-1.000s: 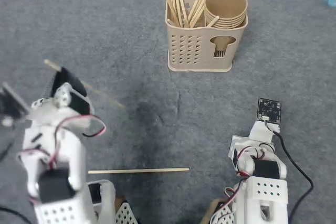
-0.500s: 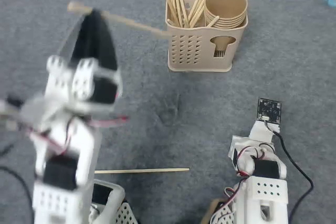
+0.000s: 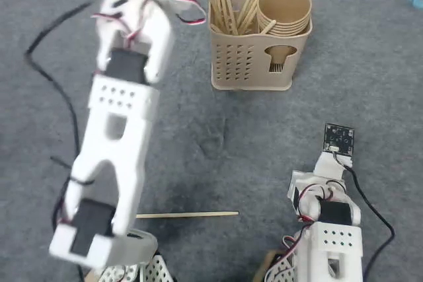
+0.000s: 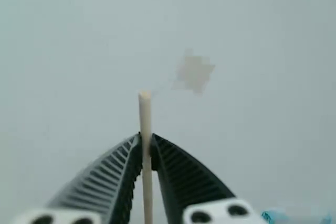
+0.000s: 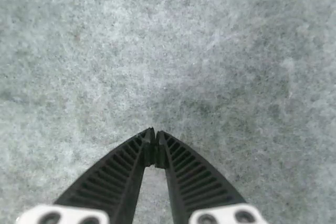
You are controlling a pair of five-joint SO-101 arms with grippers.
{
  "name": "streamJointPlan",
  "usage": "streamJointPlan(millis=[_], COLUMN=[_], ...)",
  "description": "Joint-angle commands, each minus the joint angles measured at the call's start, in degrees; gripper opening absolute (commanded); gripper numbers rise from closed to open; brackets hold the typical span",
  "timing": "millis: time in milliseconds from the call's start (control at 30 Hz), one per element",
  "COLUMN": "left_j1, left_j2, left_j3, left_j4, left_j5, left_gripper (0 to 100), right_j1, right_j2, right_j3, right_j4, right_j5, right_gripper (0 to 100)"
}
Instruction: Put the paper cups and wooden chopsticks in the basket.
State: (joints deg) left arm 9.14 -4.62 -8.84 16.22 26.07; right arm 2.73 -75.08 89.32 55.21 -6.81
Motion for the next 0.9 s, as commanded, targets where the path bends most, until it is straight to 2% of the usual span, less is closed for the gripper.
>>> streamJointPlan(millis=[0,167,400,500,633,700,867], left_j1=[1.49,4.13,6.42,6.24,6.24,6.24,6.07], left_j2=[2.02,2.64,2.81,2.29,2.11,2.11,-0.26], left_j3=[-1.45,7.6,16.75,17.19,16.84,16.75,16.84], left_j4=[-1.41,-1.41,-4.84,-4.57,2.46,4.75,10.99], left_j5=[-0.97,-8.26,-8.88,-8.88,-8.79,-8.79,-8.7], left_gripper=[1,1,2,10,29,35,35], right_j1=[0.22,0.13,0.13,0.13,0.13,0.22,0.22], right_j2=[-0.75,-0.75,-0.75,-0.75,-0.75,-0.75,-0.75], right_j3=[-0.26,-0.26,-0.26,-0.26,-0.26,-0.26,-0.26], right_j4=[-1.01,-1.1,-1.1,-1.1,-1.1,-1.1,-1.1], right_j5=[0.7,0.7,0.79,0.79,0.79,0.79,0.79], right_gripper=[0.8,0.8,0.8,0.8,0.8,0.8,0.8])
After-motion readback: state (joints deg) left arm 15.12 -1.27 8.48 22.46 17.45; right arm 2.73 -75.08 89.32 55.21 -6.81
